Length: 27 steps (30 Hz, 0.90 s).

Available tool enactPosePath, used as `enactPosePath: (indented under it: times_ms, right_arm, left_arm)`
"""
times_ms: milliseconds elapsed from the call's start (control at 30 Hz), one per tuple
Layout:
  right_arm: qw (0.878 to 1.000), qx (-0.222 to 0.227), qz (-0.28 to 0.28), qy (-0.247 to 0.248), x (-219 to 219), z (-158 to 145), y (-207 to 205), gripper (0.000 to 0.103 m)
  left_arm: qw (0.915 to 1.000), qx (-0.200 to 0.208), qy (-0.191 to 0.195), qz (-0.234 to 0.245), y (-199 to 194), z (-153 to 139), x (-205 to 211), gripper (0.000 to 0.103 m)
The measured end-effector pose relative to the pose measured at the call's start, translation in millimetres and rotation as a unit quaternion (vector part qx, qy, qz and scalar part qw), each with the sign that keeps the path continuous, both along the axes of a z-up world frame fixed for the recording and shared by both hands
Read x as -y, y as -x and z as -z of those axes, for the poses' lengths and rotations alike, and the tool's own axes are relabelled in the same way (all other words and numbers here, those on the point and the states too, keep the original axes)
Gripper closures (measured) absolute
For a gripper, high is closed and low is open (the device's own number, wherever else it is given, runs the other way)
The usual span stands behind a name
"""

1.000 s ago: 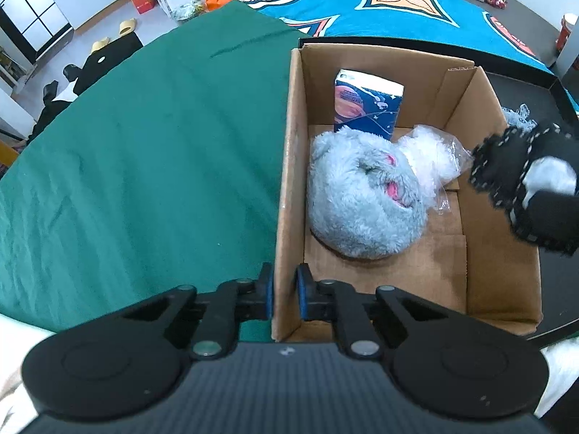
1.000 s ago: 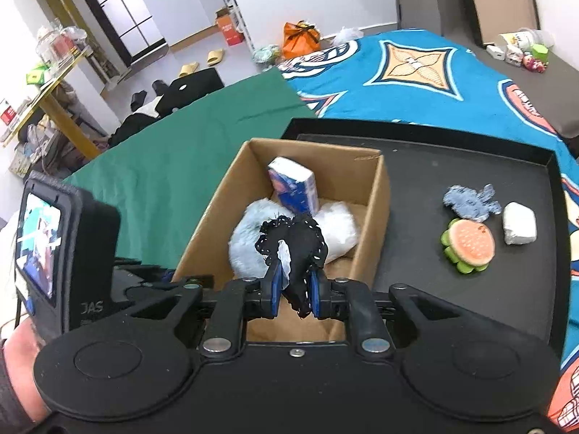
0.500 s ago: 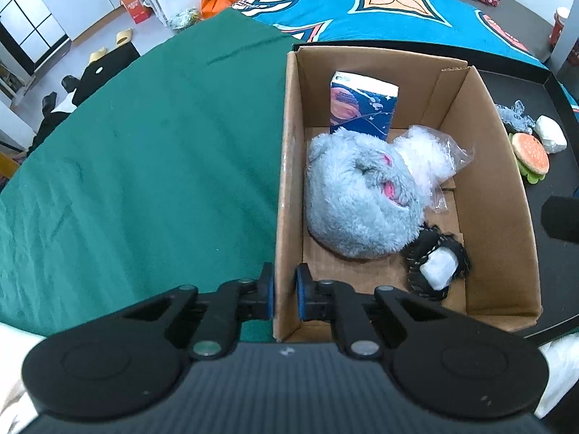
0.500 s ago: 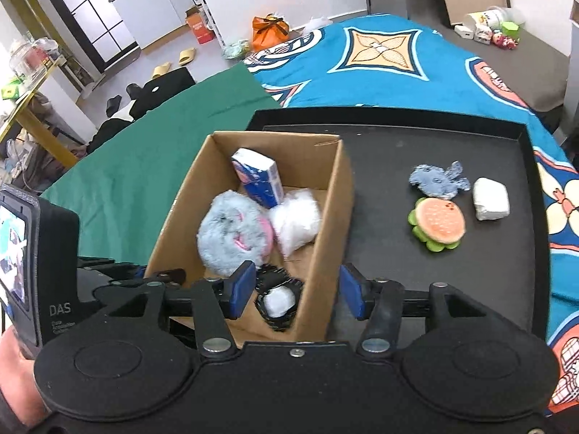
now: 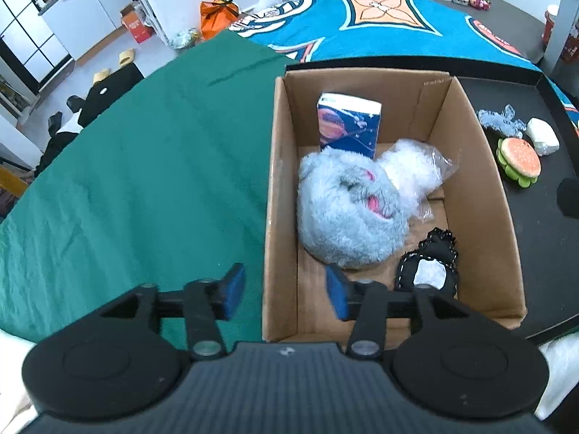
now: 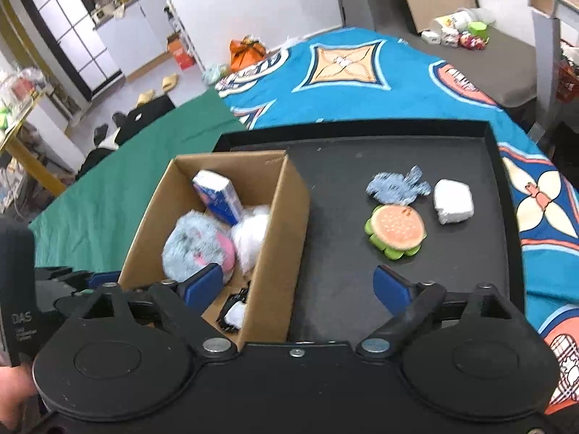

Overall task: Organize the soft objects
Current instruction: 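Move the right gripper over the tray and grasp the burger plush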

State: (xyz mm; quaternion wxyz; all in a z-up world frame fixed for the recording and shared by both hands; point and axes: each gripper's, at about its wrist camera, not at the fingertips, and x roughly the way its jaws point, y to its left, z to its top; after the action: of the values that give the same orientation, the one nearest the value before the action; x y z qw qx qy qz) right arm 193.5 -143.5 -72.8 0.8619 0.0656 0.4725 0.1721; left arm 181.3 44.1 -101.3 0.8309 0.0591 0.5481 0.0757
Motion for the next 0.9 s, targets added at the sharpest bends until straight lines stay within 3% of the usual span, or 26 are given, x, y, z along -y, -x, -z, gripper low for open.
enactPosePath:
  times_ms: [200,433,900]
  right_arm:
    - [0.999,0.023,0.022,-0.014,24.7,6.9,-4.8,0.011]
    - [0.998,0.028,0.045,-0.026,54.6,23.2,-12.3,0.010]
    - [0.999,0.051,0.012,0.009,73.9,61.9,-36.7,0.010]
  left_arm:
    - [0.9999,0.006,-0.008,0.001,-1.8,-3.6,7.4,0.040]
    - [0.9995,-0.003,-0.031,0.007,-7.7,-1.3,17.4,0.038]
    - [0.9962,-0.047,-0.073,0.015,-23.1,14.7,34.9,0.038]
